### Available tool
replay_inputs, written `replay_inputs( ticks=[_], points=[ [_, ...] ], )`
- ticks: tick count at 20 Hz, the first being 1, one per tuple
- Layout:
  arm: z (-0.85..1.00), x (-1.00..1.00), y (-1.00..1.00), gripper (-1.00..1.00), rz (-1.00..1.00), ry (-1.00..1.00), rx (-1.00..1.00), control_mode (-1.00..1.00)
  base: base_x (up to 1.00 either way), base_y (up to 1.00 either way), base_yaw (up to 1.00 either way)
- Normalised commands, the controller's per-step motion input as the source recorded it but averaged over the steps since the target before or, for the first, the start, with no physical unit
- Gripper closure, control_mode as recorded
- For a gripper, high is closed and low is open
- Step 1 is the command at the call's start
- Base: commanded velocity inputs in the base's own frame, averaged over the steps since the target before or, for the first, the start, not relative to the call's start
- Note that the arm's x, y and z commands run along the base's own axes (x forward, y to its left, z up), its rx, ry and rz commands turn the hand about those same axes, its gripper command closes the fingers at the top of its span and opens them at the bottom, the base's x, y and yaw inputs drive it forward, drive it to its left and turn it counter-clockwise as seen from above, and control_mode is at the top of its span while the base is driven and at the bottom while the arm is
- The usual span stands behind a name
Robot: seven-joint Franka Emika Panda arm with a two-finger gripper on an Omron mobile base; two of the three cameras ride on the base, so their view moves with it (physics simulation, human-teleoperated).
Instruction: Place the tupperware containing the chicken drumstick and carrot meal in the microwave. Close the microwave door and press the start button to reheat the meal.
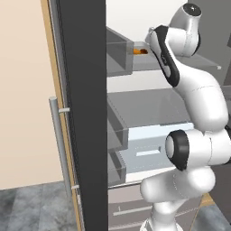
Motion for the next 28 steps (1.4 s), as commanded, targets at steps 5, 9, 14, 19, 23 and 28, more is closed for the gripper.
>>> replay_inputs(
  ticks=[5, 9, 14, 19, 23, 28],
  points=[
    [-0.25, 0.69, 0.00, -1.00, 0.00, 0.00, 0.00, -1.00, 0.00, 0.00, 0.00],
    [-0.21, 0.66, 0.00, -1.00, 0.00, 0.00, 0.00, -1.00, 0.00, 0.00, 0.00],
    [-0.23, 0.51, 0.00, -1.00, 0.00, 0.00, 0.00, -1.00, 0.00, 0.00, 0.00],
    [-0.38, 0.12, 0.00, -1.00, -0.01, 0.00, 0.00, -1.00, 0.00, 0.00, 0.00],
    [-0.46, 0.00, 0.06, 1.00, -0.02, 0.00, 0.00, -1.00, 0.00, 0.00, 0.00],
    [-0.17, 0.00, 0.01, 1.00, -0.02, -0.02, 0.01, -1.00, 0.00, 0.00, 0.00]
  ],
)
